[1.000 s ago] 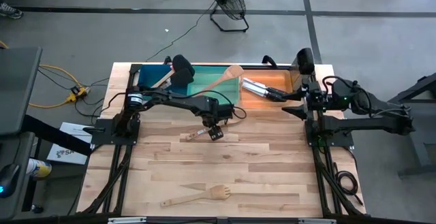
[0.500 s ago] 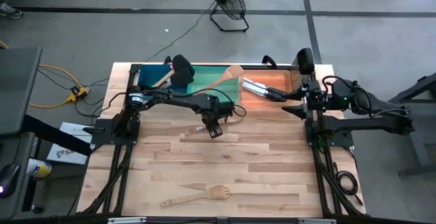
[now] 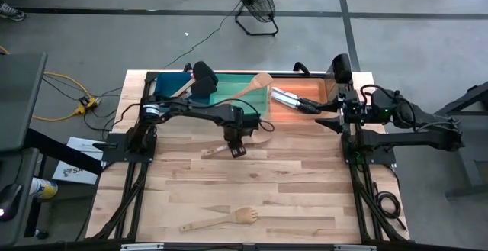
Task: Pick & Place Kitchen Items
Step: Put the serving spoon into the green bin
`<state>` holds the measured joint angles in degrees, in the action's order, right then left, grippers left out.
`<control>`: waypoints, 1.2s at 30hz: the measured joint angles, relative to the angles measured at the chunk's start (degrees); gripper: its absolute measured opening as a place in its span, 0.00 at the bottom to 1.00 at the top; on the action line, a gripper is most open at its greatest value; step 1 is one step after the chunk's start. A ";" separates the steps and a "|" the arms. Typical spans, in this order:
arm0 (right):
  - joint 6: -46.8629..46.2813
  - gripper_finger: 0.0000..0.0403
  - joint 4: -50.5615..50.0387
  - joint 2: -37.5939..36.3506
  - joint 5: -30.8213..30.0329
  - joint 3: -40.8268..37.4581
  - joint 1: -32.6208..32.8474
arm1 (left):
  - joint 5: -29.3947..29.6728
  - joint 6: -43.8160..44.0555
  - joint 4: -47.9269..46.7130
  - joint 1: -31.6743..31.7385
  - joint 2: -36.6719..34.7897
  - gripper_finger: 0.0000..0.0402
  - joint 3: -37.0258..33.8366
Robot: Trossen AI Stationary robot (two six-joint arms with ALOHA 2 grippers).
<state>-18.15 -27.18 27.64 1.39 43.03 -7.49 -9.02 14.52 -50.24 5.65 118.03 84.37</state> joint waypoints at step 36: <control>-0.07 0.62 -0.95 0.03 -1.47 0.02 0.00 | 7.89 0.77 10.22 -1.16 -17.05 0.17 0.10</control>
<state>-18.22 -28.13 27.67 -0.08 43.05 -7.49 -1.13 15.29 -40.02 4.49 100.98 84.47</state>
